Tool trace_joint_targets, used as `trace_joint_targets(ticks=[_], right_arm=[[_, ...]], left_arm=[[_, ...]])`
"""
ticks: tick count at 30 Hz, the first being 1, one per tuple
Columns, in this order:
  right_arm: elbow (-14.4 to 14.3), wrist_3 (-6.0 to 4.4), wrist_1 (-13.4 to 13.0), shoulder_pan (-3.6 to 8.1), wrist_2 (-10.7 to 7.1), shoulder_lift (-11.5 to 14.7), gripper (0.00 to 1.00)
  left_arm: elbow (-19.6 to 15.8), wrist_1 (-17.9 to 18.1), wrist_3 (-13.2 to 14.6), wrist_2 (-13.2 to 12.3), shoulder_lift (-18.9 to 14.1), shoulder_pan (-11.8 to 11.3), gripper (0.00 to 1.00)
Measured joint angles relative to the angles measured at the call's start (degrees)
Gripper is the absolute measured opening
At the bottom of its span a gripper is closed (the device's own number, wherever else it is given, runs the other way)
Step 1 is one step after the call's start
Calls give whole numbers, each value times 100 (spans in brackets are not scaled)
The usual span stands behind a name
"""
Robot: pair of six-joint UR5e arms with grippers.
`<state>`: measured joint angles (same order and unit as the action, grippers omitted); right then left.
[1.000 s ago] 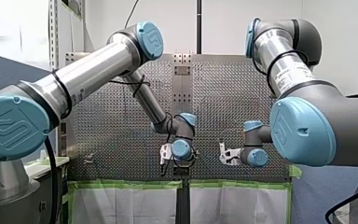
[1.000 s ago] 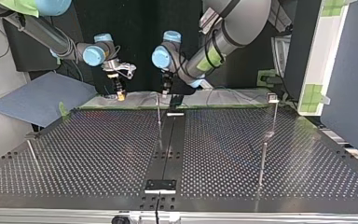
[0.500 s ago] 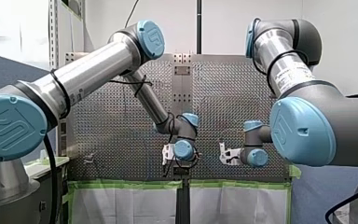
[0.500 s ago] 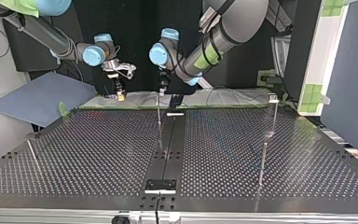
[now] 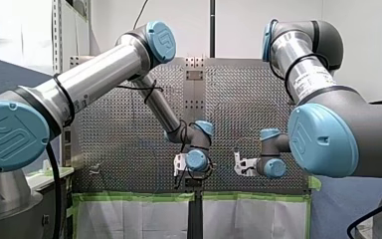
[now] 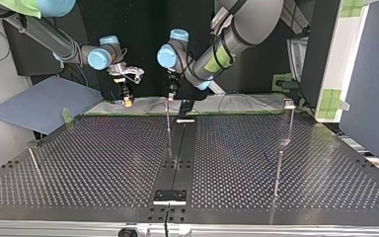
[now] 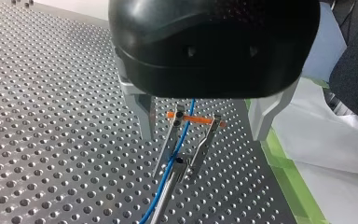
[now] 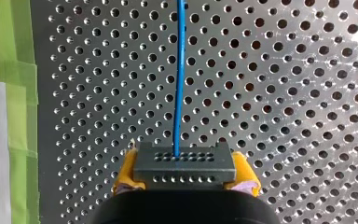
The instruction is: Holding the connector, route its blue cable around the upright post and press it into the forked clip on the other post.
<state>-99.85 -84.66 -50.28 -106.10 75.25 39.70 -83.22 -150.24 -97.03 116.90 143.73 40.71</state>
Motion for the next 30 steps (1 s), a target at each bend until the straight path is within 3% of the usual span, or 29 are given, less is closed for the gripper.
trace_joint_targets(ticks=[7,21,30], right_arm=[[10,0,12,1,0,0,0],[18,-16,21,3,0,0,0],[16,-25,34,6,0,1,0]], left_arm=[[-103,67,-5,219,-98,11,100],[-824,777,-158,776,-817,62,100],[-1250,910,-545,526,-1241,91,100]])
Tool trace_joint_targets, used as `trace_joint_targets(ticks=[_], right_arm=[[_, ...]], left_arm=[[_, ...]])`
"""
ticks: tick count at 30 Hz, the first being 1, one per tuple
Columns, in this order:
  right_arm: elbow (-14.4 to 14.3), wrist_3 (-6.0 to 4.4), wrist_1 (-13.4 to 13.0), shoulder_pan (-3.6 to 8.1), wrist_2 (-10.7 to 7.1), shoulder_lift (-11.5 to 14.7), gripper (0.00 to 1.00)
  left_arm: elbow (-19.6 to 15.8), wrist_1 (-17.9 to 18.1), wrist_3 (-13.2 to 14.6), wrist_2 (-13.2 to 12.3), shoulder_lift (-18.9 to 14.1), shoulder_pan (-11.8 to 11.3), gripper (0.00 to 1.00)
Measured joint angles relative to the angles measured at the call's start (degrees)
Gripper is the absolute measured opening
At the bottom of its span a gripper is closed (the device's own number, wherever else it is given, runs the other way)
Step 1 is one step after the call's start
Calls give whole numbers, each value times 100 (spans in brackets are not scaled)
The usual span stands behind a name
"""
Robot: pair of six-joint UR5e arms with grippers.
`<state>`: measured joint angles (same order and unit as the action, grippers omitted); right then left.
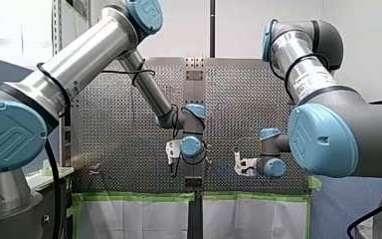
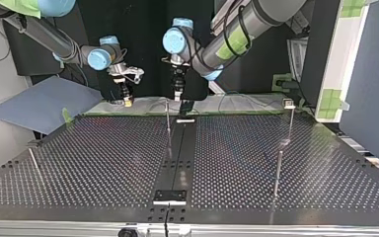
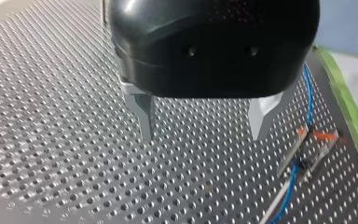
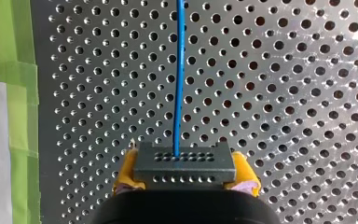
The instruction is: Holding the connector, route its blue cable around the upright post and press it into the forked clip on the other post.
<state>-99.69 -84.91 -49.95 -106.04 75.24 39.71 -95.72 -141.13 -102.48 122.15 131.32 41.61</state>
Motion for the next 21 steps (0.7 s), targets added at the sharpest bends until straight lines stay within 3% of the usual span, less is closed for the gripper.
trace_joint_targets(ticks=[6,10,21], right_arm=[[3,-2,22,0,0,-1,0],[4,-1,34,0,0,0,0],[11,-3,44,-1,0,-1,0]], left_arm=[[-299,-145,-300,-241,-301,14,100],[-475,-140,-473,-269,-476,15,100],[-1005,210,-593,-284,-1007,-54,100]])
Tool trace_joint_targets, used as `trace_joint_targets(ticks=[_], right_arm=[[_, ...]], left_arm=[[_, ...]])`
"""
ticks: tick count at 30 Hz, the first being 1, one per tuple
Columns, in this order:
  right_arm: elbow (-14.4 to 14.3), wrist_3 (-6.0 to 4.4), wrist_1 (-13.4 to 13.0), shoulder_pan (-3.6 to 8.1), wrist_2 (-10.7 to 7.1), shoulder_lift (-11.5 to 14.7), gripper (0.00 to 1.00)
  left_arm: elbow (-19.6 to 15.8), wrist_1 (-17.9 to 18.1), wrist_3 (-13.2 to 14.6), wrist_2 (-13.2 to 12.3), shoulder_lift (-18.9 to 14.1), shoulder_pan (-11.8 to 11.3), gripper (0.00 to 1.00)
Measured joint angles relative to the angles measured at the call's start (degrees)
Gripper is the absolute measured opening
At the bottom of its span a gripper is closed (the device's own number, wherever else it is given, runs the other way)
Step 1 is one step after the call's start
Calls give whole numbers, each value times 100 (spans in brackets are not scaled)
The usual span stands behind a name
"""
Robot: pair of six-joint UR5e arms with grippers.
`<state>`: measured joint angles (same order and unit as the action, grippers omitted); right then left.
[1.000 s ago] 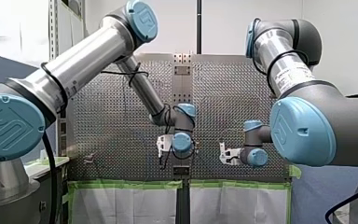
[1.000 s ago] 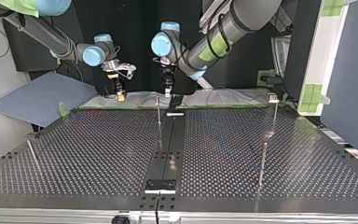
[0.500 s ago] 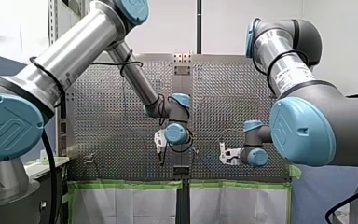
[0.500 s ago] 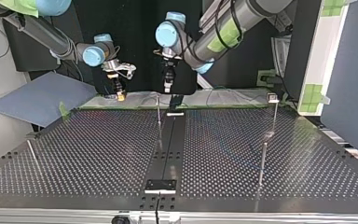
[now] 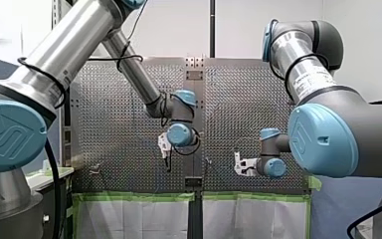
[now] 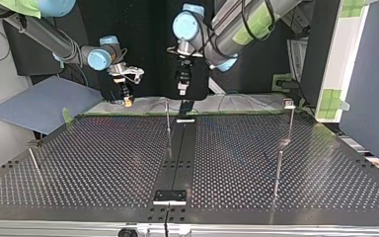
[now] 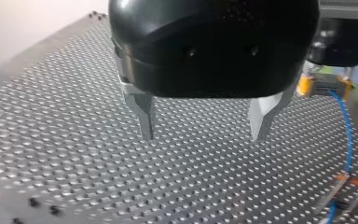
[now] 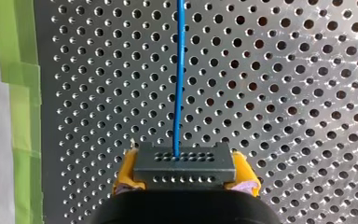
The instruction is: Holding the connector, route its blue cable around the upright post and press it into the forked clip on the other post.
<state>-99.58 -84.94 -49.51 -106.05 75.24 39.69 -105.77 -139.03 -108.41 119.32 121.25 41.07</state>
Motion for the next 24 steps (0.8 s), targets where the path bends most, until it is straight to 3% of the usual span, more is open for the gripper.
trace_joint_targets(ticks=[15,24], right_arm=[[11,1,44,-24,0,0,0],[11,0,46,-17,0,0,0]], left_arm=[[-699,698,91,7,-699,-38,100],[-1126,1114,6,-68,-1125,-131,100]])
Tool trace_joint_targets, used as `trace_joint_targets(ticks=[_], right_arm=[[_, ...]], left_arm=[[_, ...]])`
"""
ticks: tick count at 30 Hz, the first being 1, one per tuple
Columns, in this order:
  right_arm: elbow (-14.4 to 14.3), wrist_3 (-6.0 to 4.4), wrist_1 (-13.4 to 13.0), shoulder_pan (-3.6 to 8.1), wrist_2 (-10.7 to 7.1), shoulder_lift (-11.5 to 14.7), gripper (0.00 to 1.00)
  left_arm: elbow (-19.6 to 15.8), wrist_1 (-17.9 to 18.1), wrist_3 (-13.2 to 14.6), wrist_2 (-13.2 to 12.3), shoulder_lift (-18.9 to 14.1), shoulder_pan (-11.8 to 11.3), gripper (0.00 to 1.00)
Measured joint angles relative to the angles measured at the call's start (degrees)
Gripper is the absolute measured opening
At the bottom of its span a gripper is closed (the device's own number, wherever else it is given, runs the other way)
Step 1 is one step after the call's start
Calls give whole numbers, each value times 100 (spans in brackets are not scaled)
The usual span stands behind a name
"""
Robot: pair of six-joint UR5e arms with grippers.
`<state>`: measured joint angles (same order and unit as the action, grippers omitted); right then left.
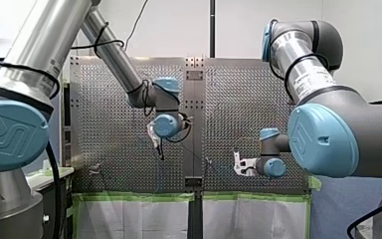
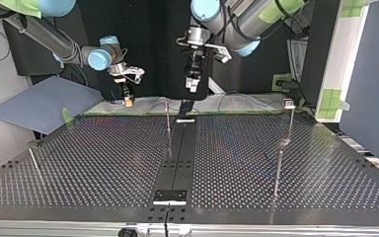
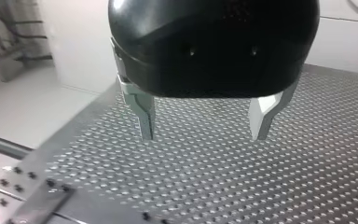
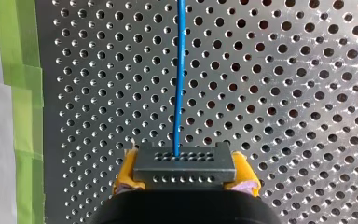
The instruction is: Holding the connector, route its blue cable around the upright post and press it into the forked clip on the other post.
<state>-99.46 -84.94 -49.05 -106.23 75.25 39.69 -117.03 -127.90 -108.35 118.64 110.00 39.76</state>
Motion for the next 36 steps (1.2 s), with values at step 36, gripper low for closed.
trace_joint_targets(ticks=[36], right_arm=[[0,2,84,-17,0,0,0]], left_arm=[[-894,42,225,20,-584,-22,100]])
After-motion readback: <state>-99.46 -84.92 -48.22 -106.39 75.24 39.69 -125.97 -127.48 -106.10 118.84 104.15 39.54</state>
